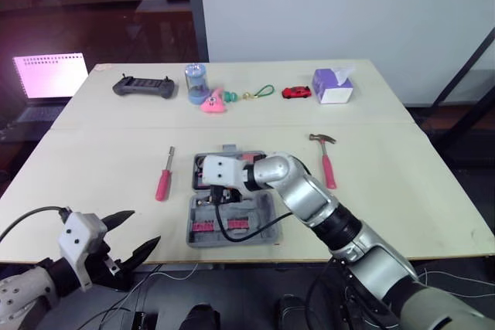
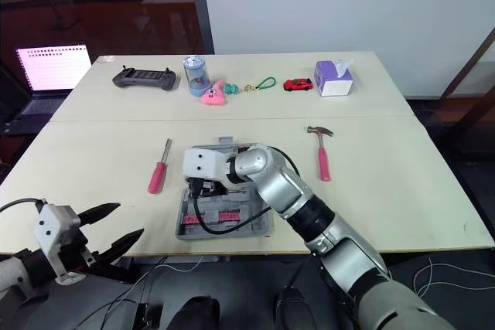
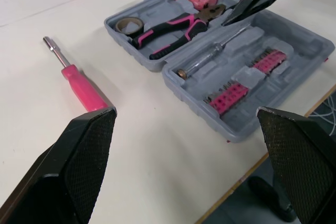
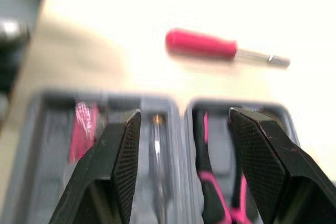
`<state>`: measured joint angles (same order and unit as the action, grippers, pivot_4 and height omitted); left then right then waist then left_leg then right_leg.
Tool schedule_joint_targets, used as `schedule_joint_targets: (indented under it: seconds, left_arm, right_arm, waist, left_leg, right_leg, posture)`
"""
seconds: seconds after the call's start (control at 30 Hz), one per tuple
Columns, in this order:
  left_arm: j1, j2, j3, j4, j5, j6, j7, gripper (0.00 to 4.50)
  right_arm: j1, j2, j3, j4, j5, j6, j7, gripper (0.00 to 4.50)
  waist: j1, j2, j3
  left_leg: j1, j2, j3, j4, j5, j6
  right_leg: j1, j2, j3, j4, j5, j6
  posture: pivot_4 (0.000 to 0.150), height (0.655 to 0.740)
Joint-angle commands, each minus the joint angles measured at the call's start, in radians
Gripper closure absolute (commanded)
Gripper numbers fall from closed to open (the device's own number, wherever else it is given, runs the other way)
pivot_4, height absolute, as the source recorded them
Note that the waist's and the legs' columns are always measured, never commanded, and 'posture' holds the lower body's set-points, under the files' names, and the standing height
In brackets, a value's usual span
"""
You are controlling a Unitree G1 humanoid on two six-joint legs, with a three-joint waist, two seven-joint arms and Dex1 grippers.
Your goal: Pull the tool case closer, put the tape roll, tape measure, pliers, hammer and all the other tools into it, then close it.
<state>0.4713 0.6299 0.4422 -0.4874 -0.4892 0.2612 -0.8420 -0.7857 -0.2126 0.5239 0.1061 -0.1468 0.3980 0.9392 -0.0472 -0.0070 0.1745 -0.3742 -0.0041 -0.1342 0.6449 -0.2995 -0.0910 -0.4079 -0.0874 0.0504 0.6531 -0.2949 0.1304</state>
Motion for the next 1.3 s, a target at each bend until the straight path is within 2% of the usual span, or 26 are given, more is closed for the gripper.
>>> schedule_joint_targets:
  seconds: [0.03, 0.13, 0.6, 0.83, 1.1, 1.23, 1.3]
  left_arm:
    - [-0.014, 0.019, -0.004, 0.001, 0.002, 0.0, -0.006, 0.0]
    - [-0.028, 0.026, -0.007, 0.008, -0.001, 0.005, -0.01, 0.0]
    - [-0.061, 0.049, -0.024, 0.022, 0.0, 0.015, -0.019, 0.0]
    - [-0.073, 0.049, -0.041, 0.026, 0.006, 0.021, -0.019, 0.0]
    - [-0.1, 0.049, -0.042, 0.05, 0.001, 0.023, -0.029, 0.0]
    - [-0.133, 0.019, -0.017, 0.101, -0.021, 0.013, -0.011, 0.0]
    - [-0.15, 0.002, -0.001, 0.145, -0.01, -0.009, 0.008, 0.0]
  right_arm:
    - [0.013, -0.001, -0.048, 0.008, 0.067, -0.019, 0.032, 2.99]
    - [0.032, -0.005, -0.053, 0.013, 0.105, 0.005, 0.068, 4.47]
    - [0.05, 0.013, -0.026, 0.188, 0.05, -0.028, -0.025, 4.47]
    - [0.043, 0.033, 0.031, 0.367, -0.029, -0.072, -0.052, 4.47]
    - [0.052, 0.028, -0.102, 0.19, 0.089, -0.043, -0.015, 4.47]
    - [0.107, -0.084, -0.23, 0.044, 0.169, -0.029, 0.01, 4.47]
    - [0.146, -0.134, -0.289, 0.017, 0.195, -0.03, -0.001, 3.99]
  waist:
    - [0.0, 0.0, 0.0]
    - [-0.001, 0.0, 0.0]
    - [-0.001, 0.0, 0.0]
    - [-0.005, 0.0, 0.0]
    - [-0.012, 0.0, 0.0]
    - [-0.005, 0.0, 0.0]
    - [0.002, 0.0, 0.0]
  left_leg:
    - [0.0, 0.0, 0.0, 0.0, 0.0, 0.0]
    - [0.0, 0.0, 0.0, 0.0, 0.0, 0.0]
    - [0.0, 0.0, 0.0, 0.0, 0.0, 0.0]
    - [0.001, 0.0, 0.0, 0.0, 0.0, 0.0]
    - [0.001, 0.0, 0.0, 0.0, 0.0, 0.0]
    - [0.0, 0.0, 0.0, 0.0, 0.0, 0.0]
    - [0.001, 0.0, 0.0, 0.0, 0.0, 0.0]
  right_leg:
    - [0.0, 0.0, 0.0, 0.0, 0.0, 0.0]
    - [0.0, 0.0, 0.0, 0.0, 0.0, 0.0]
    - [0.0, 0.0, 0.0, 0.0, 0.0, 0.0]
    - [0.0, 0.0, 0.0, 0.0, 0.0, 0.0]
    - [0.001, 0.0, 0.0, 0.0, 0.0, 0.0]
    - [0.001, 0.0, 0.0, 0.0, 0.0, 0.0]
    - [0.001, 0.0, 0.0, 0.0, 0.0, 0.0]
  posture:
    - [0.15, 0.74]
    - [0.15, 0.74]
    - [0.15, 0.74]
    - [0.15, 0.74]
    - [0.15, 0.74]
    - [0.15, 0.74]
    - [0.15, 0.74]
